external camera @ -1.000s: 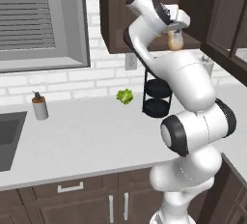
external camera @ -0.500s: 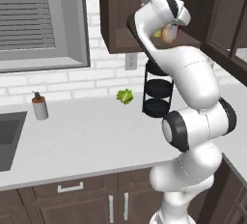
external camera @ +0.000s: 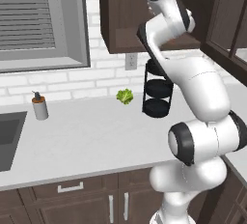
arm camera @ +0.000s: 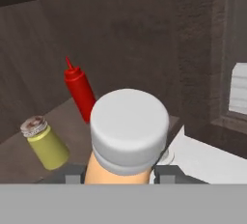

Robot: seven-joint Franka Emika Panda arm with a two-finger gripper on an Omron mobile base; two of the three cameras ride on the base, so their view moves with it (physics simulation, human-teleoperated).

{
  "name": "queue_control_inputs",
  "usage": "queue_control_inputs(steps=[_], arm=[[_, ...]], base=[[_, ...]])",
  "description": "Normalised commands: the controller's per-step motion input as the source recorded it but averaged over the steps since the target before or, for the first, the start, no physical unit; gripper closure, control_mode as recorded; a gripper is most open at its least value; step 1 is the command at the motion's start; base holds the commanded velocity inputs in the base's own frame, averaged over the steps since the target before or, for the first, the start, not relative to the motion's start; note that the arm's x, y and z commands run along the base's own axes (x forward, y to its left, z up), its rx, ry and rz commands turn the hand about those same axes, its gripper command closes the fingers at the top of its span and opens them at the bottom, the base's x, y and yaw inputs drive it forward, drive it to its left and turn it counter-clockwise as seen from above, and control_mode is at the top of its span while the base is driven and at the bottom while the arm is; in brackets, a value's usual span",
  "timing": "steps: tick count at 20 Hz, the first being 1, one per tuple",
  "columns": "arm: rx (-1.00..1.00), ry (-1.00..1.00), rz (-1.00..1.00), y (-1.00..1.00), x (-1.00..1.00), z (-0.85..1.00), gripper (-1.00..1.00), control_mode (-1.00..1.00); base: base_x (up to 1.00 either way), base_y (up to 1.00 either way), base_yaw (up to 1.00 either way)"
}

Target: Put the shaker and condiment bottle from the counter next to their counterparts in the cabinet.

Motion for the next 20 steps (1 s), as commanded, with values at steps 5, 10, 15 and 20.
queue_control_inputs(steps=[5,10,15,20], arm=[[-0.13,-0.21,0.11,0.0,-0.06,-0.04,1.0,-1.0],[0.0,0.0,0.0,-0.02,0.02,-0.06,1.0,-1.0],[0.0,0.0,0.0,-0.06,0.25,-0.17,1.0,-1.0],[0.0,0.0,0.0,0.0,0.1,0.0,1.0,-1.0]], base=[[0.0,0.0,0.0],[0.0,0.0,0.0],[0.0,0.0,0.0],[0.0,0.0,0.0]])
